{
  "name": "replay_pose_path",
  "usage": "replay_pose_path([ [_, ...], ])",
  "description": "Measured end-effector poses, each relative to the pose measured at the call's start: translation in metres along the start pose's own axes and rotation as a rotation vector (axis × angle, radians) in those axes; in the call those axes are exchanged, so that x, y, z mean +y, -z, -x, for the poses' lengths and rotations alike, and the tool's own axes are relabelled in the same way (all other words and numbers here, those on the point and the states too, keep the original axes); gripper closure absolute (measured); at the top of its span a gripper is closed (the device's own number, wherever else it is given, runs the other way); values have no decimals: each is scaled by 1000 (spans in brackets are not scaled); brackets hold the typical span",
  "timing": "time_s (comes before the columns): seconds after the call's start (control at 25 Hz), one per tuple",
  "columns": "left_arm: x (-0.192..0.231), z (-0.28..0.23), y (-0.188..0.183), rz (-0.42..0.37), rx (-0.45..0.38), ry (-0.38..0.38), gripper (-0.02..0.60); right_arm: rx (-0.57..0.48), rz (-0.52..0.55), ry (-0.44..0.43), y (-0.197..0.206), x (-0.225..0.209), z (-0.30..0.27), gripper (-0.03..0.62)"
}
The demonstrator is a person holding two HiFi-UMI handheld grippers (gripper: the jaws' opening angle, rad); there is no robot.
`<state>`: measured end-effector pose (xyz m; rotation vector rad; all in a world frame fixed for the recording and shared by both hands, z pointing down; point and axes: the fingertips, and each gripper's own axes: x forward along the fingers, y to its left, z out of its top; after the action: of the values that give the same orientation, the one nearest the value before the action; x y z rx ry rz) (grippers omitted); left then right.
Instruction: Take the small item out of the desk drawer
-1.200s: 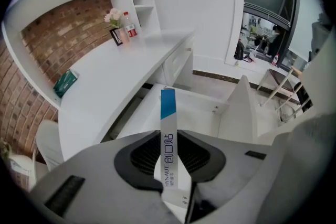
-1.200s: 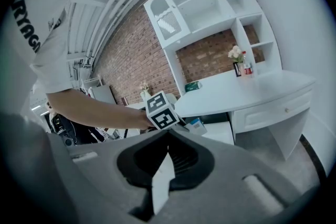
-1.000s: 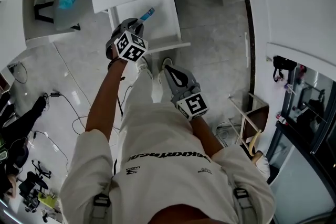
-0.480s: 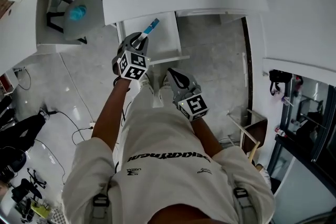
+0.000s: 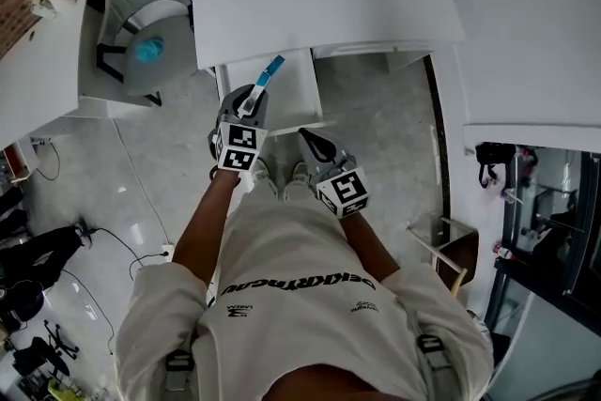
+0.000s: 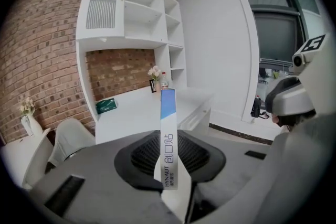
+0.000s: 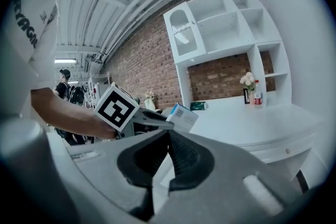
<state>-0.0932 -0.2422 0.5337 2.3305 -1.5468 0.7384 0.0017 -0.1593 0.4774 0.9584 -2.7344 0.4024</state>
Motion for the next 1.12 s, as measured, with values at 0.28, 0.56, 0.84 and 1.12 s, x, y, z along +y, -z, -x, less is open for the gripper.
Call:
replay_pose_path([
  [0.28, 0, 30, -21, 42, -106, -9, 492, -27, 41, -6, -14, 9, 0, 595],
  [0.56, -6, 53, -30, 89, -189, -8, 492, -42, 62, -2, -27, 7, 2, 595],
  [0.84, -17, 67, -40, 72, -256, 11, 492, -54, 83, 1, -36, 4, -1, 595],
  [1.12, -19, 79, -49, 52, -298, 21, 492, -69, 85, 1, -45, -1, -3, 597],
])
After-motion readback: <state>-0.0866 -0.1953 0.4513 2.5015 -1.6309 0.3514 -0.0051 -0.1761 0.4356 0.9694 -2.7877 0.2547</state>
